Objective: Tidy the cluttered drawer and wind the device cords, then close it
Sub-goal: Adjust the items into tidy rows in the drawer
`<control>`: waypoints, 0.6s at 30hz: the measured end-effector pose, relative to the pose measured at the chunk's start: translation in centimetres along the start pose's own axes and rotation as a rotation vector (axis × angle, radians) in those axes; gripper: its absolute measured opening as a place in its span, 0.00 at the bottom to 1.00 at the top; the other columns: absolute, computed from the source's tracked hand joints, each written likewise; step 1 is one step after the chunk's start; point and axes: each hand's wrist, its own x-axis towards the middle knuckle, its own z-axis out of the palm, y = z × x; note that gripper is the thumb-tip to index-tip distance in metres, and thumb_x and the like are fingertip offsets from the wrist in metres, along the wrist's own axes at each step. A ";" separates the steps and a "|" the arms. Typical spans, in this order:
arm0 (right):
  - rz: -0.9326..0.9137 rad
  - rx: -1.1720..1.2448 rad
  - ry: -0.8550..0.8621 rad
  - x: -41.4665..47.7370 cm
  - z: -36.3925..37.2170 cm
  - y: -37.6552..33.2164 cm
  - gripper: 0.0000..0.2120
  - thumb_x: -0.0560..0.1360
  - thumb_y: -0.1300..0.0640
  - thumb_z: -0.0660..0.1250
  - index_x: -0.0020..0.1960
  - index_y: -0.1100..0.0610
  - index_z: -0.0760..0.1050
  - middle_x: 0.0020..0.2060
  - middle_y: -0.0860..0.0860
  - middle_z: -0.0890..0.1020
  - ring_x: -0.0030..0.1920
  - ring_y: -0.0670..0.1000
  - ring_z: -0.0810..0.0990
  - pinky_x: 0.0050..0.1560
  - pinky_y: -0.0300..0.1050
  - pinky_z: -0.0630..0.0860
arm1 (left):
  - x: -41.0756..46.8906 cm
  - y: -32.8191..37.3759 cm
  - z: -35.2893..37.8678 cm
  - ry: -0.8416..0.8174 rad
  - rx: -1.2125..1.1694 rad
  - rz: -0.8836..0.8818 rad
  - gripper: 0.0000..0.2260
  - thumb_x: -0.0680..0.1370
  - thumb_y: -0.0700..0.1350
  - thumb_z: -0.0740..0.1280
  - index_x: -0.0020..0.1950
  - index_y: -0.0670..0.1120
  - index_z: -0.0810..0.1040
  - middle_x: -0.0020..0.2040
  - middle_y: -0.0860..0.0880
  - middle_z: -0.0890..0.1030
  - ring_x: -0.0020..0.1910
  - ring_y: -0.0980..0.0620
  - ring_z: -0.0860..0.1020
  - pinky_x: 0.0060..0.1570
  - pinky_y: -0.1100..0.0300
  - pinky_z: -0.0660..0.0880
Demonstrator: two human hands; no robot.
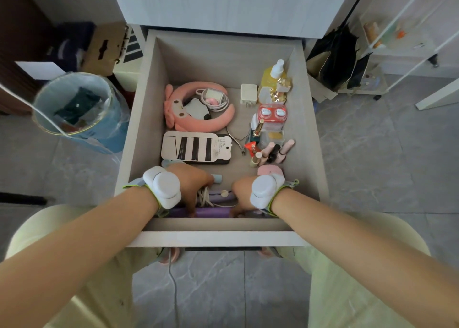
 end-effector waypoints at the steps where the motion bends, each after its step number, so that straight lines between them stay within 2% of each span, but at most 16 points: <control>1: -0.007 -0.004 0.003 0.2 0.1 -0.1 0.21 0.74 0.46 0.66 0.30 0.56 0.65 0.26 0.49 0.68 0.29 0.52 0.68 0.26 0.39 0.60 | 0.1 0.0 -0.1 -0.013 -0.004 -0.003 0.28 0.64 0.53 0.77 0.59 0.49 0.70 0.52 0.49 0.78 0.49 0.48 0.78 0.49 0.53 0.77; 3: -0.015 0.020 0.015 0.4 0.1 -0.2 0.19 0.73 0.46 0.67 0.32 0.57 0.68 0.27 0.50 0.69 0.34 0.54 0.71 0.27 0.40 0.62 | 0.0 -0.1 -0.2 -0.018 0.007 -0.013 0.27 0.64 0.52 0.77 0.59 0.49 0.71 0.50 0.49 0.78 0.47 0.48 0.78 0.46 0.55 0.77; 6: -0.022 0.064 -0.005 0.3 0.4 -0.5 0.16 0.74 0.48 0.67 0.38 0.61 0.75 0.32 0.54 0.73 0.37 0.55 0.71 0.36 0.41 0.66 | -0.2 0.1 -0.5 0.060 0.062 -0.035 0.20 0.67 0.50 0.75 0.56 0.49 0.74 0.45 0.50 0.77 0.43 0.49 0.77 0.41 0.58 0.74; 8: -0.021 0.050 -0.038 0.3 0.4 -0.5 0.17 0.76 0.50 0.65 0.34 0.61 0.73 0.34 0.55 0.74 0.37 0.55 0.71 0.33 0.40 0.65 | -0.3 0.3 -0.5 0.114 0.074 -0.033 0.20 0.67 0.52 0.74 0.56 0.50 0.74 0.46 0.51 0.78 0.43 0.49 0.77 0.40 0.60 0.71; 11: -0.016 0.070 -0.050 0.2 0.7 0.0 0.19 0.76 0.50 0.64 0.30 0.58 0.68 0.33 0.54 0.75 0.37 0.55 0.72 0.27 0.42 0.62 | -0.1 0.5 -0.4 0.121 0.045 0.001 0.24 0.66 0.57 0.74 0.59 0.54 0.73 0.48 0.52 0.78 0.46 0.50 0.76 0.42 0.59 0.71; 14: -0.036 0.128 -0.076 0.3 0.5 -0.3 0.20 0.79 0.51 0.60 0.31 0.59 0.65 0.30 0.53 0.70 0.39 0.55 0.69 0.29 0.44 0.61 | -0.1 0.5 -0.3 0.171 0.005 0.005 0.19 0.68 0.60 0.71 0.54 0.54 0.76 0.39 0.56 0.73 0.41 0.53 0.73 0.39 0.61 0.69; 16: -0.025 0.149 -0.037 -0.3 -0.7 -0.2 0.15 0.81 0.54 0.55 0.40 0.62 0.69 0.37 0.55 0.73 0.42 0.54 0.69 0.32 0.44 0.61 | 0.0 0.4 -0.3 0.210 -0.048 -0.018 0.15 0.71 0.60 0.69 0.50 0.53 0.78 0.39 0.56 0.73 0.41 0.53 0.74 0.39 0.61 0.68; 18: -0.034 0.263 0.054 -0.4 -1.5 0.8 0.11 0.80 0.58 0.54 0.51 0.62 0.73 0.42 0.55 0.76 0.37 0.53 0.71 0.29 0.42 0.64 | 0.0 0.2 -0.2 0.241 -0.095 -0.031 0.13 0.72 0.60 0.68 0.48 0.52 0.78 0.41 0.54 0.75 0.42 0.52 0.75 0.39 0.60 0.69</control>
